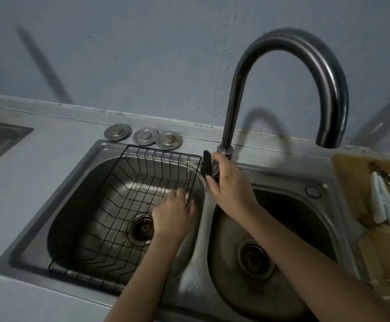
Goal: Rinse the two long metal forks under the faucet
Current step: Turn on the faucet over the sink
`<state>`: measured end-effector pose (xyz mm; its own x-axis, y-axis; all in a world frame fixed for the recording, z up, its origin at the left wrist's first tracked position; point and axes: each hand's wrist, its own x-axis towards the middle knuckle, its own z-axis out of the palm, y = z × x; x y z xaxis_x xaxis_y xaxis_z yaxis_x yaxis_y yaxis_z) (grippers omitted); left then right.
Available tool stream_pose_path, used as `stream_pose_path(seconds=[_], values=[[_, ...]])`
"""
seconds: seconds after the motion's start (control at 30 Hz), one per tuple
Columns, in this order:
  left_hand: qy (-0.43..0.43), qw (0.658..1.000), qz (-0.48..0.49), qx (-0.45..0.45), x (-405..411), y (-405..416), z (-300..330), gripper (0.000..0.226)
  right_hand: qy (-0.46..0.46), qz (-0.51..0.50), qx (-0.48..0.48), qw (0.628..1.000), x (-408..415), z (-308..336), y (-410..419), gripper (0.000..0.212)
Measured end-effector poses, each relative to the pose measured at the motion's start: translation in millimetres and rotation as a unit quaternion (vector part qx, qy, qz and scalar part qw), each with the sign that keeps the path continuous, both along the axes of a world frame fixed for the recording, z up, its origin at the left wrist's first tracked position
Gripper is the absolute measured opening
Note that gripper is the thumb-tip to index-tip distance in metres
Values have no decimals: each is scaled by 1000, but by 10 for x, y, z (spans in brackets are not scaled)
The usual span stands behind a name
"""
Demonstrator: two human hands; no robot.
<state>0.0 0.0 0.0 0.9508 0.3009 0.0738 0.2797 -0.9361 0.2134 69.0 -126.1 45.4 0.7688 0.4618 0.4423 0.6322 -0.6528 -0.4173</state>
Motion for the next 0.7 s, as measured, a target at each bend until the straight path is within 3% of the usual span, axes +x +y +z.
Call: stream_pose_path(seconds=[0.23,0.4,0.47,0.7], values=[[97,993,39,-61,73,-45,-214,49,68,-72,-33,995,178,-64,167,70],[121,991,30,-48,98,-109,-298,55,-66,-126,-96,985,183,-174,230,42],[123,991,31,-45,105,-104,-305,54,-107,-135,-87,981,219,-159,227,41],[121,991,32,-50,113,-100,-292,50,-62,-111,-53,990,214,-174,248,38]])
